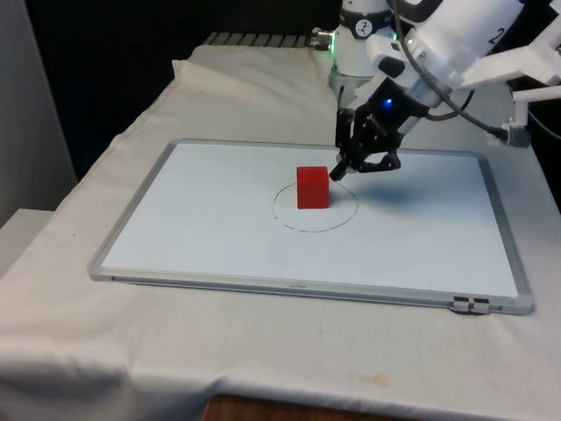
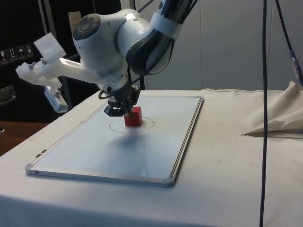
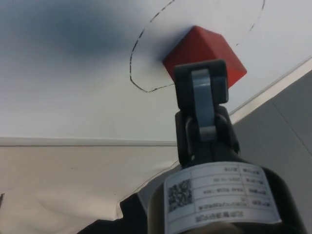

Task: Push the cube into the marked area.

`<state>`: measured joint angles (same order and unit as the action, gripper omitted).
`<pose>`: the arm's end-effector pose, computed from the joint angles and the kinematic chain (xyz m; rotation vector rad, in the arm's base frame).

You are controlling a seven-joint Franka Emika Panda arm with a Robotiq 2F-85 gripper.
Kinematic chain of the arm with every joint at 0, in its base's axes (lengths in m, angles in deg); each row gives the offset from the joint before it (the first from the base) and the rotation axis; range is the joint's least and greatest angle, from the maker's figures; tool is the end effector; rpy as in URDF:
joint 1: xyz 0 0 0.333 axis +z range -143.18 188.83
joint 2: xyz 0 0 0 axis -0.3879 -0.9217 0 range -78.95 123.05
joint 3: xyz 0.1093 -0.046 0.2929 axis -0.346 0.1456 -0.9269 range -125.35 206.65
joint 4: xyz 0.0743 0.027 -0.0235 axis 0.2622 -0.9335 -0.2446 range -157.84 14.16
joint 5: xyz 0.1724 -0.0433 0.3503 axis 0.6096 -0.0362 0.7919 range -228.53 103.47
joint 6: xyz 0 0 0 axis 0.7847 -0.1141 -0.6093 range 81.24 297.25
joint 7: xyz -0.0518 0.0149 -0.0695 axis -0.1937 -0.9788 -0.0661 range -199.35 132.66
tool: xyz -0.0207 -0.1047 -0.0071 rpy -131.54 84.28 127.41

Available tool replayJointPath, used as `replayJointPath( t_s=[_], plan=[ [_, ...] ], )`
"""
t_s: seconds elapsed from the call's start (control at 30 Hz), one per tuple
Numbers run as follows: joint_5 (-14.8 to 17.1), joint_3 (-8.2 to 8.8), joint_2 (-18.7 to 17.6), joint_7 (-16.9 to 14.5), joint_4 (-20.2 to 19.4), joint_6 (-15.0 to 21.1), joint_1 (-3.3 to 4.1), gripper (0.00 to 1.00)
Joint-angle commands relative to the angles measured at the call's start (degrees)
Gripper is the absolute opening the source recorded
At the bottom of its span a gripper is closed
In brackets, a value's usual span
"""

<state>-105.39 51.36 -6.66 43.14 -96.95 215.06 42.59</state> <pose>0.5833 0.0811 0.1964 2.4551 -0.7391 0.3356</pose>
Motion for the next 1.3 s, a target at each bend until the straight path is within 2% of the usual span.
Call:
replayJointPath(
  t_s=[0.0, 0.07, 0.1, 0.3, 0.53, 0.67, 0.83, 0.97, 1.0, 1.03, 1.27],
  plan=[
    [0.1, 0.00, 0.6, 0.8, -0.2, 0.1, 0.23, 0.00],
    [0.1, -0.06, 0.3, 0.5, 0.0, 0.0, 0.00, 0.00],
    [0.2, -0.23, 0.9, 1.4, -0.3, 0.2, 0.23, 0.00],
    [1.0, -1.20, 1.3, 2.4, -0.5, 1.2, -0.17, 0.00],
    [2.5, -1.60, 1.4, 2.5, -0.4, 2.8, -0.11, 0.00],
    [2.3, -1.49, 1.3, 2.2, -0.1, 2.5, 0.06, 0.00],
    [3.8, -2.23, 2.0, 2.0, 0.3, 3.4, -0.29, 0.00],
    [4.3, -2.46, 2.0, 1.8, 0.9, 3.8, -0.29, 0.00],
    [3.4, -2.06, 1.9, 2.2, 0.9, 3.3, 0.06, 0.00],
    [4.4, -2.52, 2.0, 1.8, 1.1, 3.8, -0.29, 0.00],
    [5.5, -3.04, 1.7, 1.6, 2.5, 4.5, -0.46, 0.00]
  ],
)
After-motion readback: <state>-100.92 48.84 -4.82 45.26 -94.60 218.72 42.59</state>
